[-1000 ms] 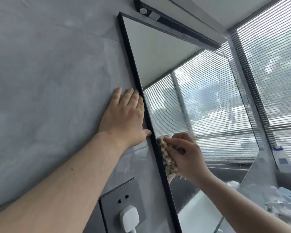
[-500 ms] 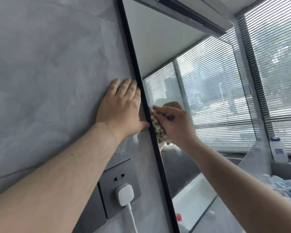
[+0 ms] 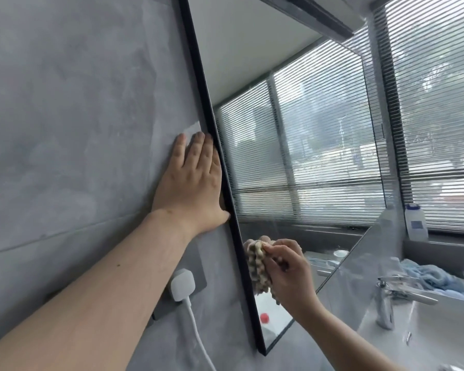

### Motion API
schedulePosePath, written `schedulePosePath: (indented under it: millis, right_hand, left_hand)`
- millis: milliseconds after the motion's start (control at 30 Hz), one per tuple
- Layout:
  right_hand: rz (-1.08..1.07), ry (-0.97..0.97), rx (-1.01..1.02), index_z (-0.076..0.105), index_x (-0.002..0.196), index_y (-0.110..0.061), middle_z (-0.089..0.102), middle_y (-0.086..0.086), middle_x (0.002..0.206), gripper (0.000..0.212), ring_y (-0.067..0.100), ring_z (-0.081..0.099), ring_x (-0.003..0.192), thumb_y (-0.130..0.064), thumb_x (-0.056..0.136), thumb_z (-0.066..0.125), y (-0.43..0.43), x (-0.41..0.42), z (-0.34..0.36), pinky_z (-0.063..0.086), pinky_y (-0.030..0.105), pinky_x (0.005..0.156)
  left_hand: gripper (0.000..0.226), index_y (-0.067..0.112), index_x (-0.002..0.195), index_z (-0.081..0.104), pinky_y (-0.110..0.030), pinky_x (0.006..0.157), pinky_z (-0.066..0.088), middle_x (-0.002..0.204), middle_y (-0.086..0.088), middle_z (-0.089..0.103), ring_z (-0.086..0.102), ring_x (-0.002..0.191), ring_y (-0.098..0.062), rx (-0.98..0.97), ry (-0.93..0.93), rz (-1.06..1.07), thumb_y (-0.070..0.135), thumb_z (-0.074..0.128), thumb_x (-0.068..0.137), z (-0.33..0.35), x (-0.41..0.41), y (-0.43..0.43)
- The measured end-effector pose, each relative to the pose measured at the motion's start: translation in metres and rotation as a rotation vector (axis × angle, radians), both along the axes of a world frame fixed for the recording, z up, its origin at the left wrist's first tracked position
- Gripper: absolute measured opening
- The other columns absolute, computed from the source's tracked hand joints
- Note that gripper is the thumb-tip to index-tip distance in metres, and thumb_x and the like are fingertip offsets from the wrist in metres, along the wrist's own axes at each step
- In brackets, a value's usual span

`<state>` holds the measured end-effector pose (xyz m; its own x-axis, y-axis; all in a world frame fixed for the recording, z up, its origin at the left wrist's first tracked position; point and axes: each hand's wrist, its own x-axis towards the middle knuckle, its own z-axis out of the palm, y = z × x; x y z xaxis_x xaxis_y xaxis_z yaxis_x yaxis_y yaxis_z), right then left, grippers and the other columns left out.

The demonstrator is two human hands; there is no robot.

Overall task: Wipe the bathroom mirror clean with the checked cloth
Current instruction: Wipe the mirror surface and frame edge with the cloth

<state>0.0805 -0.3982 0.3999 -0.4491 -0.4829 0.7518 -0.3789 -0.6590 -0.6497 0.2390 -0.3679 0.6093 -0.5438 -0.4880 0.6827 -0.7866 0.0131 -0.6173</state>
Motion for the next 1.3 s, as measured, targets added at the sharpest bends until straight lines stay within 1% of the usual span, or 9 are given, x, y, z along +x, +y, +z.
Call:
schedulePosePath:
  millis: [133,267,400,567,667,900,1033,1100,1300]
  right_hand:
    - [0.062,-0.07,0.037,0.067,0.082,-0.042,0.059,-0.018,0.1,0.042,0.015,0.059,0.105,0.0,0.085,0.072,0.006,0.002,0.035,0.049,0.032,0.094]
    - [0.052,-0.093,-0.026,0.071,0.092,-0.026,0.058,-0.004,0.102,0.018,-0.006,0.056,0.092,-0.009,0.09,0.069,-0.001,-0.007,0.103,0.043,0.008,0.081]
    - [-0.059,-0.125,-0.031,0.073,0.102,-0.014,0.06,0.001,0.106,0.013,0.0,0.056,0.09,-0.017,0.091,0.068,-0.02,-0.023,0.16,0.039,-0.001,0.071]
    - [-0.034,-0.149,-0.01,0.074,0.1,-0.012,0.061,0.002,0.105,0.012,0.006,0.06,0.093,-0.015,0.09,0.068,-0.024,-0.028,0.139,0.049,0.015,0.079]
    - [-0.002,-0.234,0.02,0.073,0.096,-0.019,0.058,-0.001,0.103,0.013,-0.004,0.057,0.091,-0.009,0.09,0.068,-0.018,-0.022,0.09,0.049,0.023,0.086]
    - [-0.161,-0.135,0.09,0.065,0.125,-0.034,0.04,-0.009,0.113,0.04,-0.001,0.05,0.103,-0.006,0.098,0.057,-0.004,0.016,0.004,0.038,0.006,0.092]
    - [-0.181,-0.044,0.162,0.056,0.139,-0.026,0.036,-0.005,0.117,0.046,0.007,0.052,0.102,-0.003,0.1,0.046,-0.002,0.019,0.013,0.046,0.034,0.1]
    - [-0.217,-0.021,0.153,0.054,0.14,-0.026,0.037,-0.003,0.121,0.047,0.004,0.049,0.098,-0.005,0.099,0.045,0.001,0.019,0.039,0.047,0.036,0.099]
    - [-0.27,-0.013,-0.063,0.061,0.126,-0.012,0.045,0.001,0.121,0.032,0.004,0.043,0.097,-0.011,0.094,0.059,0.0,0.026,0.138,0.032,-0.004,0.078]
  left_hand:
    - [0.132,-0.001,0.155,-0.002,-0.058,0.121,-0.011,0.165,-0.022,-0.007,-0.01,0.153,-0.036,0.011,-0.006,0.016,0.093,0.039,0.071,0.0,-0.001,0.001]
    - [0.136,-0.001,0.156,0.0,-0.058,0.12,-0.01,0.165,-0.022,-0.007,-0.01,0.153,-0.036,0.015,0.008,0.013,0.095,0.04,0.068,-0.001,-0.002,-0.001]
    - [0.138,-0.001,0.156,0.0,-0.058,0.12,-0.012,0.165,-0.022,-0.006,-0.01,0.153,-0.036,0.015,0.018,0.009,0.095,0.041,0.066,0.0,-0.003,-0.002]
    - [0.138,-0.002,0.155,0.0,-0.058,0.121,-0.01,0.165,-0.022,-0.006,-0.01,0.153,-0.036,0.01,0.019,0.001,0.095,0.041,0.066,-0.001,-0.003,-0.001]
    - [0.137,-0.002,0.156,0.001,-0.057,0.121,-0.009,0.165,-0.022,-0.007,-0.011,0.153,-0.036,0.024,0.02,0.003,0.094,0.042,0.067,-0.001,-0.003,0.0]
    - [0.135,-0.001,0.156,0.002,-0.054,0.122,-0.01,0.165,-0.02,-0.005,-0.009,0.153,-0.034,0.025,0.037,-0.024,0.093,0.044,0.068,-0.003,-0.002,0.002]
    - [0.133,-0.001,0.156,0.005,-0.054,0.122,-0.009,0.166,-0.02,-0.001,-0.005,0.153,-0.034,0.023,0.041,-0.042,0.091,0.046,0.069,-0.005,0.001,0.003]
    - [0.132,-0.001,0.156,0.007,-0.054,0.123,-0.007,0.165,-0.021,0.001,-0.003,0.153,-0.035,0.02,0.031,-0.046,0.091,0.046,0.069,-0.005,-0.001,0.003]
    - [0.124,-0.002,0.155,0.016,-0.054,0.122,-0.004,0.164,-0.022,0.013,0.007,0.153,-0.035,-0.014,0.016,-0.062,0.085,0.05,0.073,-0.009,0.001,0.004]
